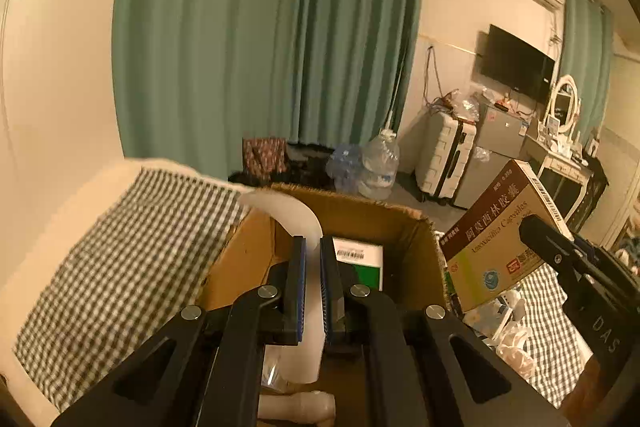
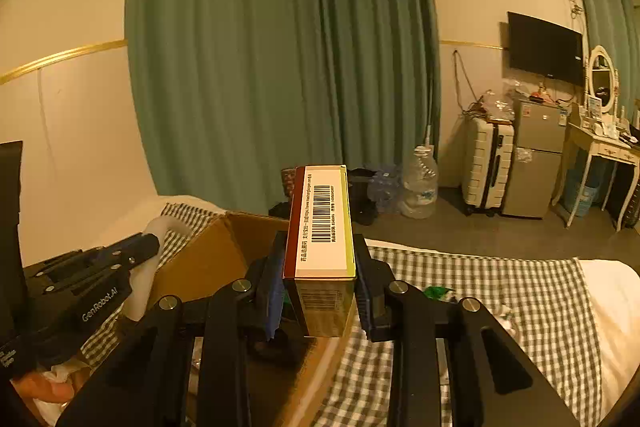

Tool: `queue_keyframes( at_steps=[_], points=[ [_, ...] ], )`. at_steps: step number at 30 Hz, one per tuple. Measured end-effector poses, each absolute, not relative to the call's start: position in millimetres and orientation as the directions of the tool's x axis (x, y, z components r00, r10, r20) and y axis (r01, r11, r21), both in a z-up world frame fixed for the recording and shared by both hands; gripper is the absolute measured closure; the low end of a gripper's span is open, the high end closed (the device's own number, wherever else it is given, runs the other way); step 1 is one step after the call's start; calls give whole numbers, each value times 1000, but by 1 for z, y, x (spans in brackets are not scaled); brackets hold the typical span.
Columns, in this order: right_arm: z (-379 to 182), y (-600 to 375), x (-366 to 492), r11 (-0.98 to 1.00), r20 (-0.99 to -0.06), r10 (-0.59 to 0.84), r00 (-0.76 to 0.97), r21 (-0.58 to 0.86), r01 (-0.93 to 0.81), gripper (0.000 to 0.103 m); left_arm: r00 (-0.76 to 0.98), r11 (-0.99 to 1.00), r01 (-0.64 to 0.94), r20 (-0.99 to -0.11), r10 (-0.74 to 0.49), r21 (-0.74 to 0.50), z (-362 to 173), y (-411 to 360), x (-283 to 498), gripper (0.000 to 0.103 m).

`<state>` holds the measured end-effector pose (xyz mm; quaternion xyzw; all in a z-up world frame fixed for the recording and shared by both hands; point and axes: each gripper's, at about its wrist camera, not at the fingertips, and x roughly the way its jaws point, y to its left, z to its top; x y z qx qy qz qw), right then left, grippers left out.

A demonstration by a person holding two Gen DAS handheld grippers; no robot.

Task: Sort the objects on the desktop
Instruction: 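Carry the white tube and red-and-white box over into the cardboard box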

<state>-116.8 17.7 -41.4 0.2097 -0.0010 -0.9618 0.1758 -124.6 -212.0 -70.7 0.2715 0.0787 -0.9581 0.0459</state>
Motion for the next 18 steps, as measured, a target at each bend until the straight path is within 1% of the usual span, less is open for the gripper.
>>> queue_keyframes(
  at_steps=[7, 13, 18],
  points=[
    [-59, -12, -131, -924, -450, -365, -815, 66, 377, 74, -803, -985, 124, -595, -29, -120, -92, -221, -137, 97],
    [-80, -36, -147, -911, -530, -367, -764, 37, 411, 74, -755, -990, 115, -655, -30, -87, -110, -219, -148, 97],
    [-95, -51, -159, -899, -590, -358, -724, 6, 439, 74, -720, -990, 115, -694, -25, -84, -122, -221, -158, 97]
  ],
)
